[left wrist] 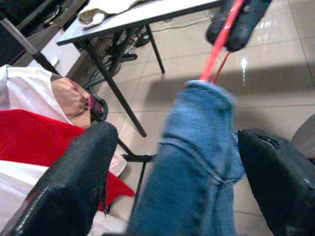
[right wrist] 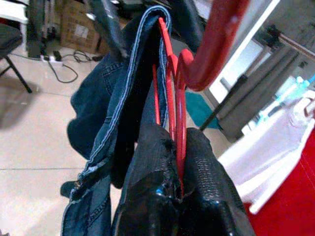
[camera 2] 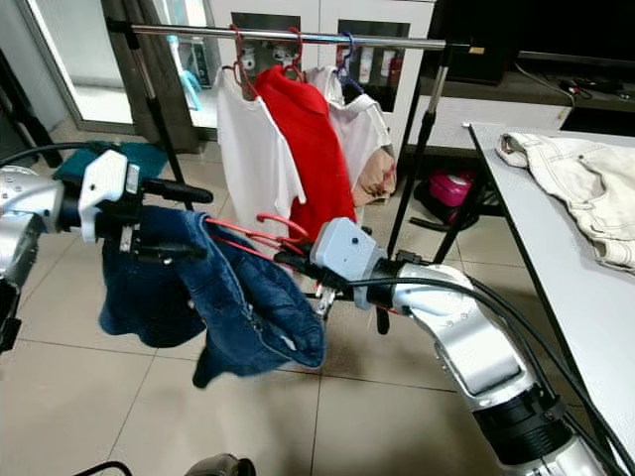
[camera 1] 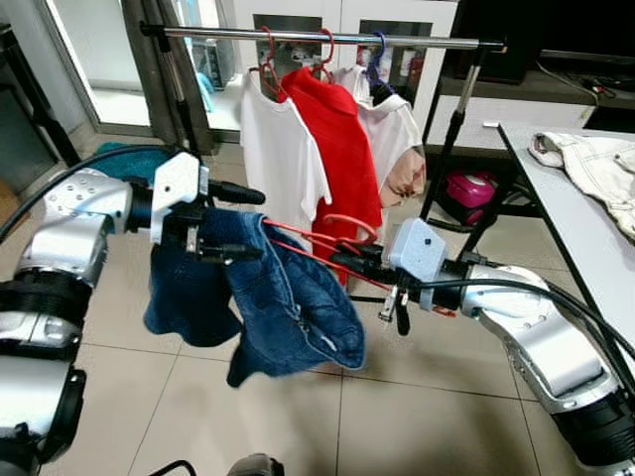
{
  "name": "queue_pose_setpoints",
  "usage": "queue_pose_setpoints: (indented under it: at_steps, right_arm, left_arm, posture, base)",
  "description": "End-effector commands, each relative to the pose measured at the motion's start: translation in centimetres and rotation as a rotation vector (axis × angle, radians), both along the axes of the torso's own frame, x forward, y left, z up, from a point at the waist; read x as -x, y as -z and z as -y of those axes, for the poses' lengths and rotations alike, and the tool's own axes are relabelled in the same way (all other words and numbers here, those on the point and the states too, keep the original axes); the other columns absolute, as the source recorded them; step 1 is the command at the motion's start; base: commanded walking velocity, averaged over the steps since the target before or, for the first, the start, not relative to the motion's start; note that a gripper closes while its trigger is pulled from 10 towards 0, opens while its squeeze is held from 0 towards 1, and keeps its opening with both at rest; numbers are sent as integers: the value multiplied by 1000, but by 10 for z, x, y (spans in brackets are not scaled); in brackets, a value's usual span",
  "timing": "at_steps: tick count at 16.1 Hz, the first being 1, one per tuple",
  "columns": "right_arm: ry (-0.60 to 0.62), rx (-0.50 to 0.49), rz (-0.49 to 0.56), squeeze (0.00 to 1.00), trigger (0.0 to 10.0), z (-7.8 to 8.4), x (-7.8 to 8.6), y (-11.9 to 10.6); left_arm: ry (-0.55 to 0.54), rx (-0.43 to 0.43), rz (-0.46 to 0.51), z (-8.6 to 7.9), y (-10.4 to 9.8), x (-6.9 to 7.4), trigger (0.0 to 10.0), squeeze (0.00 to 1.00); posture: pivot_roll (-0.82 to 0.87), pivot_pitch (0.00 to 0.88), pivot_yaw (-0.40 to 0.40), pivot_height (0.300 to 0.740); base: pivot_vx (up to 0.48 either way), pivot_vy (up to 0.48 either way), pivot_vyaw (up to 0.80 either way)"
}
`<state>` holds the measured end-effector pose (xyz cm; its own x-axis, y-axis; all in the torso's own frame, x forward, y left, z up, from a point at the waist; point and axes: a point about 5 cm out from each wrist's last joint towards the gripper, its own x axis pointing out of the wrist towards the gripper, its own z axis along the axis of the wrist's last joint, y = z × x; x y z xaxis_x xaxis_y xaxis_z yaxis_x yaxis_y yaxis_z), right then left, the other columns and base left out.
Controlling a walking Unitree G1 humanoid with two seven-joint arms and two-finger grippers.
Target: Hang hanger
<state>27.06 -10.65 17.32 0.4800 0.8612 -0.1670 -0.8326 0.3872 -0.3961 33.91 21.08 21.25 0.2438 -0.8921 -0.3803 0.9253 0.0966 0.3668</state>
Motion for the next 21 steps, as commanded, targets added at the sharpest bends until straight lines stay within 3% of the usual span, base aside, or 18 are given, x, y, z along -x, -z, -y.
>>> queue_pose_setpoints:
  at_steps: [1,2,3,4,7,8,9,10,11,12,19,20,21]
  right_arm:
    - [-49,-23,55,0,10000,-5,0,-12]
    - [-62,-29,61,0,10000,-6,1,-13]
    - [-73,-34,67,0,10000,-7,2,-15]
    - [-77,-36,70,0,10000,-8,3,-16]
    - [-83,-33,73,0,10000,-7,4,-16]
    - [-83,-29,72,0,10000,-7,4,-15]
    - [-79,-24,69,0,10000,-5,5,-13]
    - [-78,-23,65,0,10000,-4,6,-12]
    - [-81,-21,61,0,10000,-4,6,-11]
    - [-88,-20,56,0,10000,-5,7,-10]
    - [-131,-8,47,0,10000,-6,9,-10]
    - [-140,-15,48,0,10000,-7,9,-11]
    - [-141,-16,49,0,10000,-8,9,-12]
  left_arm:
    - [10,-36,31,4,-5,-4,10000,1000]
    - [8,-37,39,6,-5,-7,4980,894]
    - [9,-30,41,9,-6,-9,0,698]
    - [9,-20,43,11,-7,-10,0,525]
    - [29,7,64,17,-14,-12,0,345]
    - [37,10,66,17,-16,-12,1765,349]
    - [84,-10,50,15,-17,-8,10000,345]
    - [118,-26,25,13,-18,-4,10000,412]
    - [132,-33,3,11,-20,-1,10000,608]
    - [136,-40,-18,8,-23,0,10000,1000]
    - [72,-20,34,-7,-40,-6,10000,1000]
    - [87,-28,-38,-4,-24,-4,10000,953]
    - [102,-45,-80,-1,-14,-2,10000,737]
  posture:
    - [-76,0,60,740]
    - [-78,0,61,740]
    - [-81,0,62,740]
    - [-82,0,62,740]
    - [-90,0,70,740]
    - [-92,0,73,740]
    - [-94,0,78,740]
    - [-94,0,78,740]
    - [-91,0,75,740]
    - [-88,0,71,740]
    - [-80,0,61,740]
    - [-81,0,62,740]
    - [-85,0,65,740]
  base:
    - [0,0,0]
    - [0,0,0]
    - [0,0,0]
    - [0,0,0]
    - [0,0,0]
    - [0,0,0]
    - [0,0,0]
    - [0,0,0]
    - [0,0,0]
    - [0,0,0]
    - [0,0,0]
    - [0,0,0]
    - [0,0,0]
